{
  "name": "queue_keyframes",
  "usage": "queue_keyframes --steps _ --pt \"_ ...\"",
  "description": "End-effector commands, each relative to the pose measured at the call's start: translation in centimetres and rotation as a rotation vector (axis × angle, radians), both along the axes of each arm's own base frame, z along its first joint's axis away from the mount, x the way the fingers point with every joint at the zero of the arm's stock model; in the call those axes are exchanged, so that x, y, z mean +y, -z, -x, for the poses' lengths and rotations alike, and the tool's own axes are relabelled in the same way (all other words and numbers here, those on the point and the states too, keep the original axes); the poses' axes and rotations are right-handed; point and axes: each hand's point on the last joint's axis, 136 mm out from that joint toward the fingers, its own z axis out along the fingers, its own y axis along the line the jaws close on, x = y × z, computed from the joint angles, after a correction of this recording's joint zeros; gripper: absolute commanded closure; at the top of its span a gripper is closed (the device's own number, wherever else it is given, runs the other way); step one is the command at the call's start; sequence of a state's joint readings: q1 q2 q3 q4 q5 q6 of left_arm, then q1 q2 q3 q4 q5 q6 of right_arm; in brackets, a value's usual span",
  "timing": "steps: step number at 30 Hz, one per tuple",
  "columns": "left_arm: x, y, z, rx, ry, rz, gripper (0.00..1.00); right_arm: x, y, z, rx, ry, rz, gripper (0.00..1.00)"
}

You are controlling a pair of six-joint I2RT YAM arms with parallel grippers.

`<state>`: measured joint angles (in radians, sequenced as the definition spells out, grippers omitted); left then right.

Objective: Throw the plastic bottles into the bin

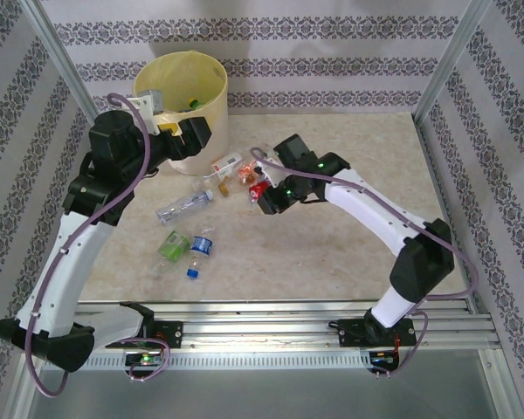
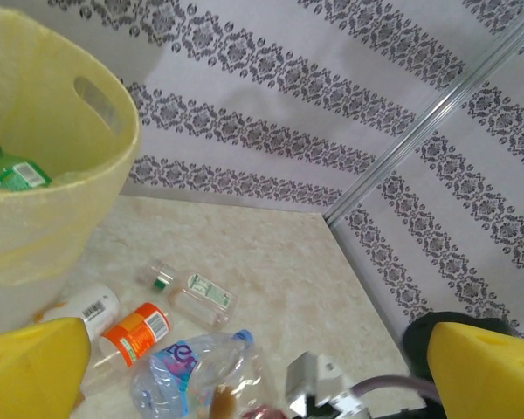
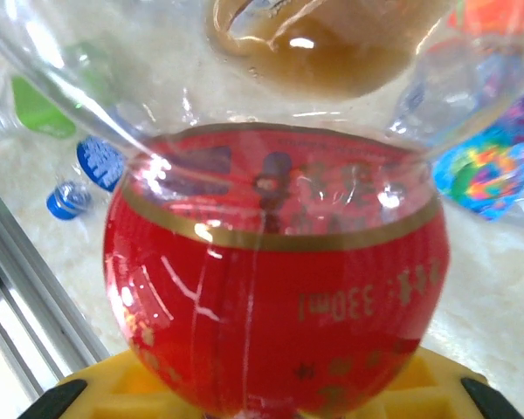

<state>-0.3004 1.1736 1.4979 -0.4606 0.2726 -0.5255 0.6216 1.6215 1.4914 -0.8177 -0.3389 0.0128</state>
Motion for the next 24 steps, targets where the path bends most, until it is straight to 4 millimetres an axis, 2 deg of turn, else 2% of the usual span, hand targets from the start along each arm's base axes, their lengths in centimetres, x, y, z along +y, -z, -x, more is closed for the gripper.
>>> queue_keyframes --steps 1,5,12,16,24 --pt "-0.8 -1.0 -0.6 0.015 -0.001 0.117 0.00 0.0 -3.8 -0.8 -0.077 0.042 -0.080 0.80" --pt "-2.5 0.0 -1.4 0.080 0.038 0.193 0.00 0.1 -6.5 -1.0 -0.131 0.057 -0.140 0.81" --pt "-5.1 2.1 -2.5 0.149 0.067 0.214 0.00 0.8 -9.7 -0.9 -0.171 0.061 -0.238 0.81" --pt "-6.6 2.8 -3.1 0.166 0.092 0.242 0.00 1.2 -10.6 -0.6 -0.177 0.050 -0.280 0.82" --pt "-8.2 3.8 -4.1 0.213 0.116 0.295 0.00 1.4 -11.3 -0.2 -0.187 0.040 -0.312 0.81"
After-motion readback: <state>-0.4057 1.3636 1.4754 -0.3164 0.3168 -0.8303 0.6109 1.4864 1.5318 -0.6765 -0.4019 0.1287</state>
